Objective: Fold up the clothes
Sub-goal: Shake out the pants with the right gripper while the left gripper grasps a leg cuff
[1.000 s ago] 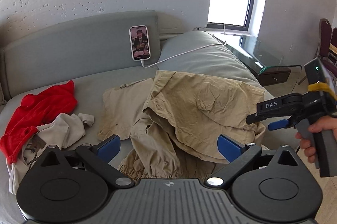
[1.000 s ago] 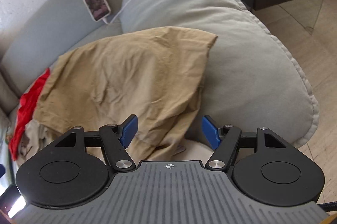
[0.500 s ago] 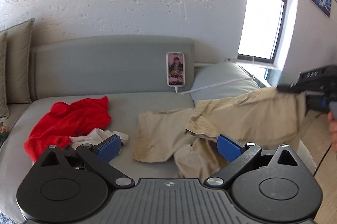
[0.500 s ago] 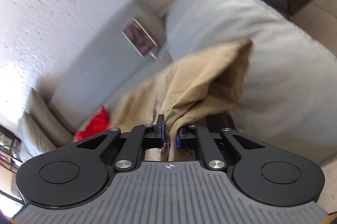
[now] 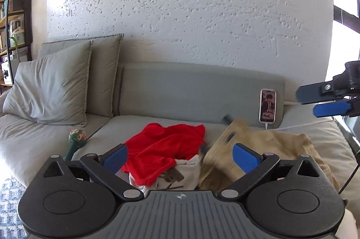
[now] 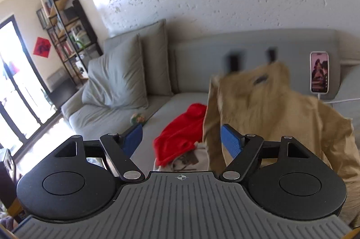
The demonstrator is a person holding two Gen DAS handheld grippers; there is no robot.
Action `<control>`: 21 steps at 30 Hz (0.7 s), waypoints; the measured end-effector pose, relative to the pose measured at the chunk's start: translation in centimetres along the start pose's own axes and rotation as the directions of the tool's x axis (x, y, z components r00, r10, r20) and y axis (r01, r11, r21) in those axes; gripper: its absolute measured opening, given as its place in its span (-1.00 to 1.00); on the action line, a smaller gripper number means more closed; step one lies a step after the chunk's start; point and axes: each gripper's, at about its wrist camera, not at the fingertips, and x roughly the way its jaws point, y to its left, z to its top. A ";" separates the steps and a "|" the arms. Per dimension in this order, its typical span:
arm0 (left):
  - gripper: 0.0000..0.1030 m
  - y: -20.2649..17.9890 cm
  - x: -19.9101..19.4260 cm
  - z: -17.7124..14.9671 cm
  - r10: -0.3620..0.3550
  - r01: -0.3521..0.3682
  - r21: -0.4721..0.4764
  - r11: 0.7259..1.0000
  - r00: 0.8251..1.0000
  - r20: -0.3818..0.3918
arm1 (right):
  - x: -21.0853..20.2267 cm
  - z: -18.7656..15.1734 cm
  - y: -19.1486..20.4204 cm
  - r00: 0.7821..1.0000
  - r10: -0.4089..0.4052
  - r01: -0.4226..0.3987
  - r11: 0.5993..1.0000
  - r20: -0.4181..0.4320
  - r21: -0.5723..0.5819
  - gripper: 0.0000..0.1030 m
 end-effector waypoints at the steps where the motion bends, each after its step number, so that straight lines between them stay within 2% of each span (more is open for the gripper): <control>1: 0.95 -0.1 0.4 -0.5 -0.007 0.007 -0.003 1.000 1.000 -0.024 | -0.3 -0.4 -0.6 1.000 -0.009 0.009 1.000 -0.008 0.025 0.52; 5: 0.94 -1.5 2.6 -2.2 -0.092 0.082 -0.070 0.994 0.986 -0.138 | -2.2 -2.4 -5.2 0.992 -0.123 0.124 0.985 -0.013 0.121 0.52; 7: 0.93 -2.8 3.8 -3.4 -0.143 0.124 -0.104 0.987 0.969 -0.201 | -3.1 -3.7 -8.3 0.982 -0.190 0.190 0.964 -0.019 0.183 0.52; 9: 0.85 -4.3 5.1 -4.9 -0.197 0.170 -0.123 0.978 0.943 -0.267 | -4.3 -5.1 -11.3 0.973 -0.229 0.230 0.938 -0.034 0.260 0.52; 11: 0.77 -5.8 7.1 -6.5 -0.239 0.198 -0.147 0.969 0.903 -0.357 | -5.2 -6.8 -13.6 0.963 -0.262 0.265 0.910 -0.053 0.318 0.52; 12: 0.63 -6.5 8.1 -7.3 -0.244 0.192 -0.165 0.967 0.878 -0.412 | -5.4 -7.7 -14.5 0.959 -0.277 0.282 0.898 -0.064 0.337 0.52; 13: 0.54 -7.2 9.3 -8.4 -0.244 0.173 -0.189 0.967 0.842 -0.482 | -5.6 -8.7 -15.4 0.955 -0.288 0.296 0.886 -0.076 0.356 0.52; 15: -0.08 -8.1 11.1 -10.4 -0.260 0.131 -0.254 0.958 0.770 -0.583 | -6.2 -10.4 -16.9 0.948 -0.302 0.317 0.866 -0.099 0.387 0.52; 16: -0.13 -8.4 11.7 -11.2 -0.276 0.115 -0.290 0.950 0.742 -0.611 | -6.5 -11.1 -17.7 0.945 -0.309 0.326 0.856 -0.108 0.401 0.52; 17: -0.13 -8.6 12.3 -11.9 -0.294 0.099 -0.327 0.940 0.721 -0.627 | -6.7 -11.7 -18.3 0.943 -0.314 0.332 0.848 -0.112 0.414 0.52; 18: -0.11 -8.7 12.9 -12.5 -0.302 0.075 -0.358 0.931 0.711 -0.635 | -6.7 -12.2 -18.8 0.941 -0.317 0.335 0.840 -0.114 0.426 0.52; 20: -0.08 -8.8 13.5 -13.5 -0.303 0.021 -0.409 0.912 0.706 -0.640 | -6.8 -13.1 -19.7 0.939 -0.322 0.340 0.826 -0.118 0.450 0.52; 21: 0.04 -8.8 13.6 -14.0 -0.302 0.000 -0.426 0.905 0.703 -0.643 | -6.9 -13.3 -20.0 0.939 -0.321 0.339 0.821 -0.120 0.460 0.52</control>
